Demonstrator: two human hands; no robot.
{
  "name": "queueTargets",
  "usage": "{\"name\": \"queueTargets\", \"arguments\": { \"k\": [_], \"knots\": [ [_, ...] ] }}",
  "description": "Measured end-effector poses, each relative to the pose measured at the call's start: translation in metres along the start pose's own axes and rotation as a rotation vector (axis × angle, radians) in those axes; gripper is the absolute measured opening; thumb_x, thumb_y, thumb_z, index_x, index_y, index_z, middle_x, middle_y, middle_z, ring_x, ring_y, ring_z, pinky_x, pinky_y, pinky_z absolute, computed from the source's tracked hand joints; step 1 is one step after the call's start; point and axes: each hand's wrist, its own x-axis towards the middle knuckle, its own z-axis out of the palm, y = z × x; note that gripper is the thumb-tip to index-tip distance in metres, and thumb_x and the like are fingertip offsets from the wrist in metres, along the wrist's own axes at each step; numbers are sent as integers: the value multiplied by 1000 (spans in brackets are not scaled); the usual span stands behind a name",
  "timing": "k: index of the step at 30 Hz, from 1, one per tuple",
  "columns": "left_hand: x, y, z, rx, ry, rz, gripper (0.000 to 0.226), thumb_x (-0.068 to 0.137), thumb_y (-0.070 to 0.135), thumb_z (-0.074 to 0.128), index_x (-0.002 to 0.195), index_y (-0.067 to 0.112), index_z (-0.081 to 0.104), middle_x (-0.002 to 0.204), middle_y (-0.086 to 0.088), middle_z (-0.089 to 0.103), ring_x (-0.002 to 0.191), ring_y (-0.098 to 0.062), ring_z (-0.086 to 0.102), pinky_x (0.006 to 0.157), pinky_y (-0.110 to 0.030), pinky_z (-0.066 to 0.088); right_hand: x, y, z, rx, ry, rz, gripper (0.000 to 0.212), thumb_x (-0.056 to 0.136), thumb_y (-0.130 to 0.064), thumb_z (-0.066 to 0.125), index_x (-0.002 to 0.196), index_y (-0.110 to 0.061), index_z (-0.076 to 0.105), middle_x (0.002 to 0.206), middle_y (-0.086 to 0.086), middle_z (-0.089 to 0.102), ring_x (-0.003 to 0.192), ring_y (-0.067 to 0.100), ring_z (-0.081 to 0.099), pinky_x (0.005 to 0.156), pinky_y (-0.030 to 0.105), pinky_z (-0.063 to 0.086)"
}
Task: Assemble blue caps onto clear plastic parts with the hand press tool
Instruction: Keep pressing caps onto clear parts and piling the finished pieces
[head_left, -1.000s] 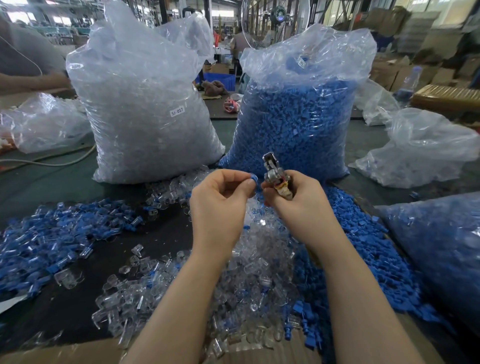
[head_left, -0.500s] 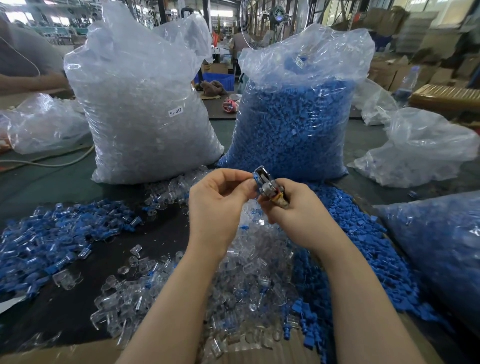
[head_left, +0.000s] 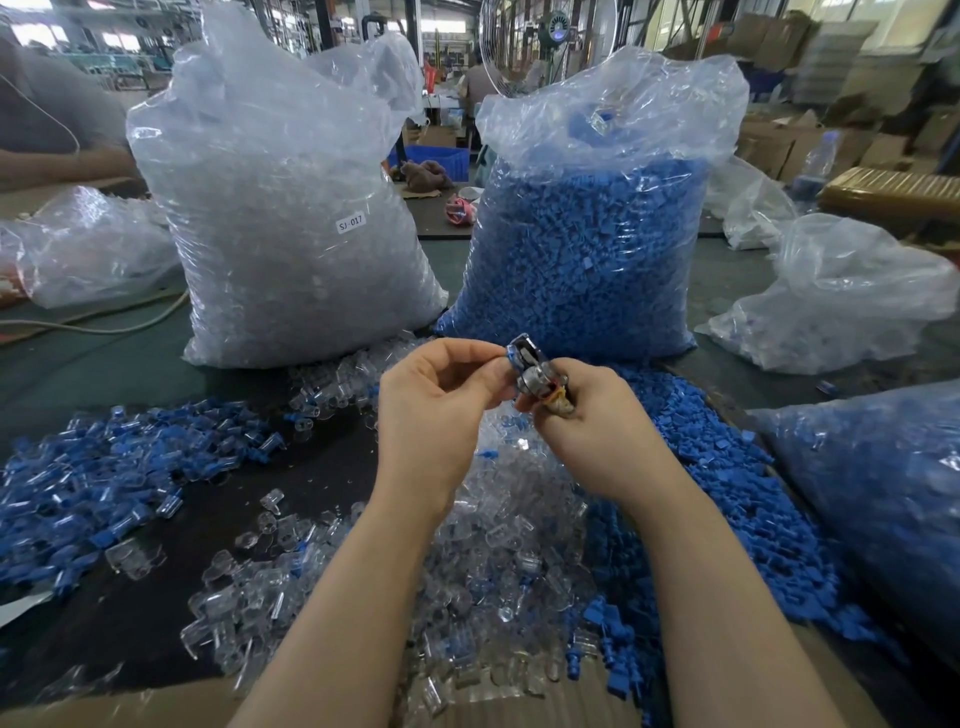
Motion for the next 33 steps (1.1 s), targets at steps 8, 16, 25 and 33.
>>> {"name": "queueTargets", "arguments": {
  "k": [8,16,25,33],
  "knots": [
    [23,-4,-40,-557,519,-435,4,90,7,66,88,10,67,68,1,73,61,-5,69,59,-16,56,2,6,2,-88,65,33,12,87,-20,58,79,-12,53,64,-1,54,61,19,48,57,38,38],
    [26,-11,-118,-1134,1043,-484,22,104,10,42,96,5,62,86,-5,71,80,-11,72,68,-23,60,3,10,4,-185,34,49,22,87,-23,60,72,-19,46,64,-3,53,61,17,48,53,33,34],
    [28,-5,-83,-642,423,-536,16,93,31,61,95,15,64,78,5,66,56,-2,62,47,-14,48,3,9,7,-247,49,44,26,88,-30,59,70,-26,40,67,-7,52,64,13,49,52,30,30],
    [3,6,-3,217,-271,-448,56,72,59,71,100,11,69,82,1,73,58,-5,61,52,-19,47,2,0,13,-350,36,-30,11,86,-25,58,86,-21,48,79,2,62,76,31,56,64,40,46]
  ]
}}
